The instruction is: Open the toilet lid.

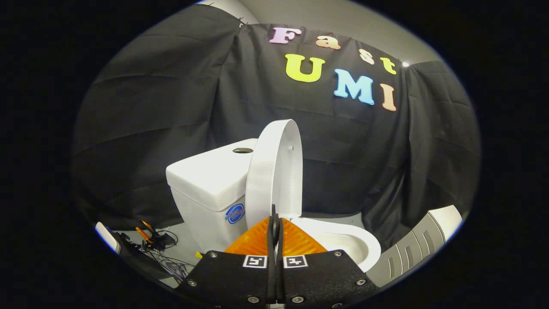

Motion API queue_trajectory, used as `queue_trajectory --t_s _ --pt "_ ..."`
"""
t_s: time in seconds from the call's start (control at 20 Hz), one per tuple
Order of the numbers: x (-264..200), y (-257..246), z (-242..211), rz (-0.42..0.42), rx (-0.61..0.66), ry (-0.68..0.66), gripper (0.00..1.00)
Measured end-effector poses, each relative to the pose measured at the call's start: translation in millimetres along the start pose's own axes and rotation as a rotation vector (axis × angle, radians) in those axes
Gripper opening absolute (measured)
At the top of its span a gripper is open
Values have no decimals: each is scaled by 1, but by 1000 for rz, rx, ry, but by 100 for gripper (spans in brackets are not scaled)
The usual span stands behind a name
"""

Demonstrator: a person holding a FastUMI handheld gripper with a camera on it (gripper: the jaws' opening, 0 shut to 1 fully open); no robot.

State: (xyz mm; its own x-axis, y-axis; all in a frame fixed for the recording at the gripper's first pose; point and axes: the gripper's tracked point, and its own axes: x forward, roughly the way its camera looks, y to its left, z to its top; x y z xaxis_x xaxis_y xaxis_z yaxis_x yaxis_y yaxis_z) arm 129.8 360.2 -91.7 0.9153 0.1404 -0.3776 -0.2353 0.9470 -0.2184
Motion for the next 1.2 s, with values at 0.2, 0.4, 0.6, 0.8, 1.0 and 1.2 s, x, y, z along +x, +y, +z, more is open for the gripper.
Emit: queue_trajectory --t_s 0.2,0.4,0.6,0.8,1.0,1.2 --pt "2 8 2 8 -30 -6 0" --pt "2 12 3 -13 -81 -21 0" --pt "1 9 0 -16 -55 -34 0" --pt "3 16 4 29 -5 -27 15" --pt "-12 27 27 45 26 -136 57" --pt "-19 25 28 14 64 -163 95"
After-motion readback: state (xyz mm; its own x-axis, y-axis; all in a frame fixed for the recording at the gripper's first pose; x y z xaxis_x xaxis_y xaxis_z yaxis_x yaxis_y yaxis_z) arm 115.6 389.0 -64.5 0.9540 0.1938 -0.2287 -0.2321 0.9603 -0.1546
